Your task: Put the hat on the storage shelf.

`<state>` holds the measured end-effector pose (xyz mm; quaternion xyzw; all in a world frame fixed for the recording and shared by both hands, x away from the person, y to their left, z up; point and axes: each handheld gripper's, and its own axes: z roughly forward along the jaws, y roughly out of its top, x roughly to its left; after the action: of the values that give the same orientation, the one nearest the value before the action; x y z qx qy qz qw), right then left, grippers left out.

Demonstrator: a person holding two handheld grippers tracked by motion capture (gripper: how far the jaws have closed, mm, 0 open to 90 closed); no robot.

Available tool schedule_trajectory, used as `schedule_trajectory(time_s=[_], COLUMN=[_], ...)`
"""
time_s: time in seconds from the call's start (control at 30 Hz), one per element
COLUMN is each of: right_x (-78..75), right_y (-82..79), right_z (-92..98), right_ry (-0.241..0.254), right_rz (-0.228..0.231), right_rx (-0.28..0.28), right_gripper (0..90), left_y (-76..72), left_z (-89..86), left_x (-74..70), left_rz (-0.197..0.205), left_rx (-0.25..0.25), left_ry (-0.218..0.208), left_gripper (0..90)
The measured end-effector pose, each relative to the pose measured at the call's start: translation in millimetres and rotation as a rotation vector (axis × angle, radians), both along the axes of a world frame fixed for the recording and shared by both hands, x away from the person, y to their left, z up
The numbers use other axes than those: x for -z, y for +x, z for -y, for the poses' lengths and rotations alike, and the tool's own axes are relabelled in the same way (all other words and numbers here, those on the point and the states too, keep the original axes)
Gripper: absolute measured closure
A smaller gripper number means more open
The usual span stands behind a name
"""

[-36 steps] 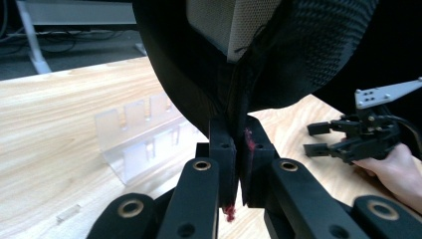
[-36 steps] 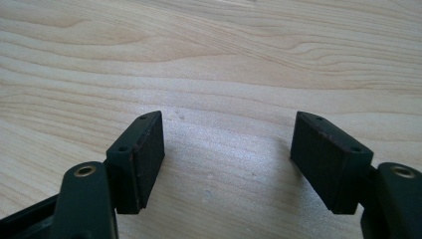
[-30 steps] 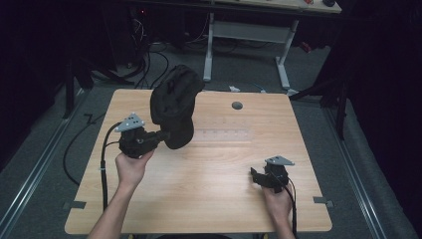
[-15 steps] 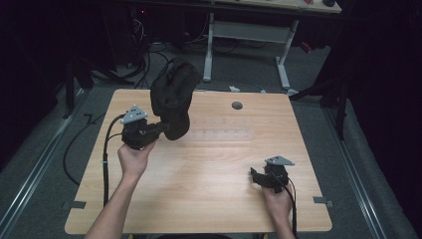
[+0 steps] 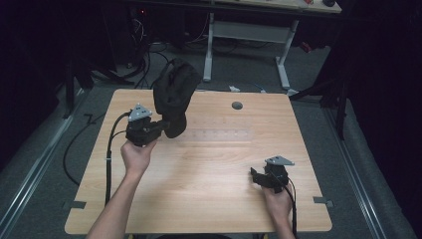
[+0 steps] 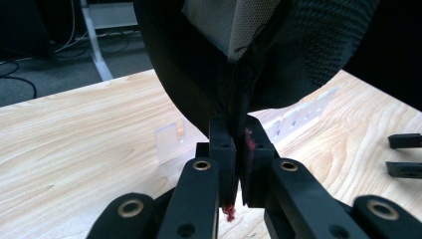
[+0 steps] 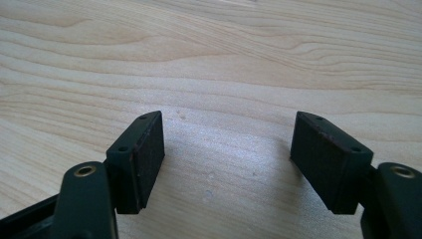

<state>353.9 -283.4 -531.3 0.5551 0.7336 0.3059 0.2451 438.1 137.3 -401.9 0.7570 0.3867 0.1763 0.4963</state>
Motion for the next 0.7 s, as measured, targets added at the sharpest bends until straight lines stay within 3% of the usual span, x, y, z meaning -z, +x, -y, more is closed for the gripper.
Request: schedule_trajectory(time_s=[0.37, 0.7], right_x=[0.0, 0.1], right_y=[-0.2, -0.2], right_z=[-0.2, -0.2], right_ry=[0.000, 0.001], right_rz=[0.000, 0.001], right_rx=[-0.002, -0.001], right_gripper=[29.6, 29.6], left_y=[5.4, 10.3], left_z=[3.8, 4.8], left_x=[8.3, 18.2], left_rz=[-0.012, -0.041], left_rx=[-0.014, -0.025], left_ry=[0.018, 0.003], left_gripper=[86.2, 86.1])
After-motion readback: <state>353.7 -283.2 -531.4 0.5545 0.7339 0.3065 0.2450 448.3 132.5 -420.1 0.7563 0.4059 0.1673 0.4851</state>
